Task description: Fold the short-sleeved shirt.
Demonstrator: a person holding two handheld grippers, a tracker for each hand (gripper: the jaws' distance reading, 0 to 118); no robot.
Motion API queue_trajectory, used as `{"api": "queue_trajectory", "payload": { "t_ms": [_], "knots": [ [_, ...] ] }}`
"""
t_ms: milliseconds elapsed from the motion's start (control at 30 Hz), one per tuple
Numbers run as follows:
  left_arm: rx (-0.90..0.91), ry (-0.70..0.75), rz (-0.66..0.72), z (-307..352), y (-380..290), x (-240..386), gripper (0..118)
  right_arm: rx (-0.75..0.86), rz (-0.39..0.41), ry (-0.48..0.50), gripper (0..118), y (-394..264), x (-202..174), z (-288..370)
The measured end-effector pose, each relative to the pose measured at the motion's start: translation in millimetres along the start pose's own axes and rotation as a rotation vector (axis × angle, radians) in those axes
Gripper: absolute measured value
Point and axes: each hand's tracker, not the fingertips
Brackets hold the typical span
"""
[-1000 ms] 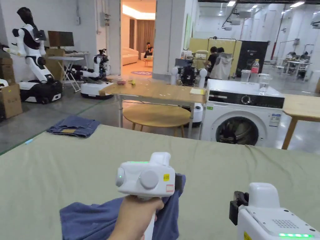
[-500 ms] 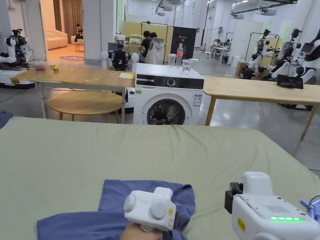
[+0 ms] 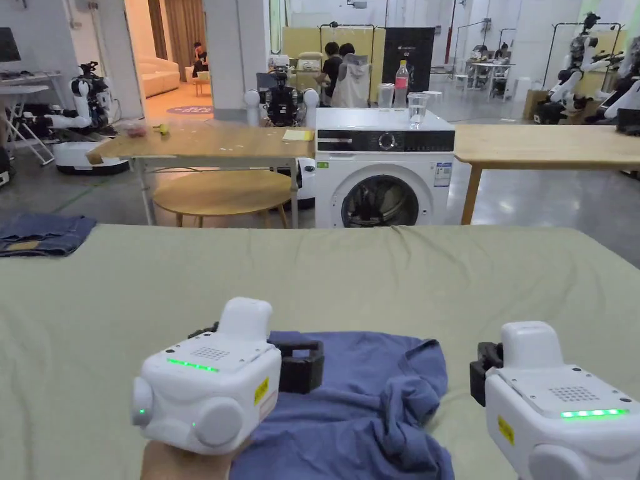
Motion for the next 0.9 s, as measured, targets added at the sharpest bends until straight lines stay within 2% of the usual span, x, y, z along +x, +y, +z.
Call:
{"api": "queue_trajectory", "payload": {
  "t_ms": [67,100,133,167,200,267,333,367,433,533,667,700,733,767,800,900],
  "knots": [
    [-0.006,0.112,-0.017,31.4,-5.5,-37.2,114,0.008,-0.016,0.049,0,-2.5,-10.0,4.3],
    [-0.028,0.154,-0.024,41.6,-9.7,-51.8,105,0.012,-0.011,0.055,0,-4.2,-15.1,6.1],
    [-0.062,0.183,-0.031,49.1,-15.4,-67.2,78,0.018,-0.002,0.055,0,-6.0,-21.9,7.2],
    [-0.087,0.201,-0.028,58.8,-23.3,-81.2,35,0.022,0.003,0.06,0,-7.4,-27.6,8.0],
    [-0.09,0.218,-0.038,63.6,-27.9,-90.9,0,0.022,-0.004,0.067,0,-8.0,-31.3,8.3],
    [-0.171,0.314,-0.031,62.6,-39.1,-109.4,0,0.005,-0.049,0.117,0,-10.9,-37.7,8.3],
    [-0.19,0.252,0.062,56.2,-44.2,-127.4,0,0.004,-0.039,0.114,0,-13.2,-43.4,6.6],
    [-0.214,0.27,0.078,48.9,-46.3,-131.7,0,0.001,-0.035,0.118,0,-15.6,-42.3,2.4],
    [-0.255,0.271,0.051,22.2,-49.2,-128.1,0,-0.01,-0.03,0.123,0,-17.8,-42.4,-3.1],
    [-0.325,0.244,0.068,-27.6,-57.2,-128.0,0,-0.026,-0.031,0.121,0,-23.3,-36.6,-12.3],
    [-0.409,0.28,0.095,-100.6,-68.7,-137.1,0,-0.051,-0.043,0.103,0,-31.2,-21.1,-24.7],
    [-0.421,0.303,0.091,-115.4,-70.2,-139.1,8,-0.057,-0.046,0.099,0,-33.2,-17.3,-27.8],
    [-0.446,0.33,0.08,-131.3,-71.7,-142.1,39,-0.064,-0.044,0.093,0,-35.7,-13.1,-31.1],
    [-0.472,0.322,0.074,-146.4,-73.1,-142.8,82,-0.071,-0.038,0.082,0,-38.2,-8.7,-34.6],
    [-0.51,0.327,0.069,-159.6,-76.2,-143.1,117,-0.078,-0.035,0.073,0,-40.5,-4.7,-38.1],
    [-0.552,0.357,0.017,-191.2,-83.2,-142.1,115,-0.108,-0.04,0.055,0,-47.0,7.0,-48.0]
  ]
}}
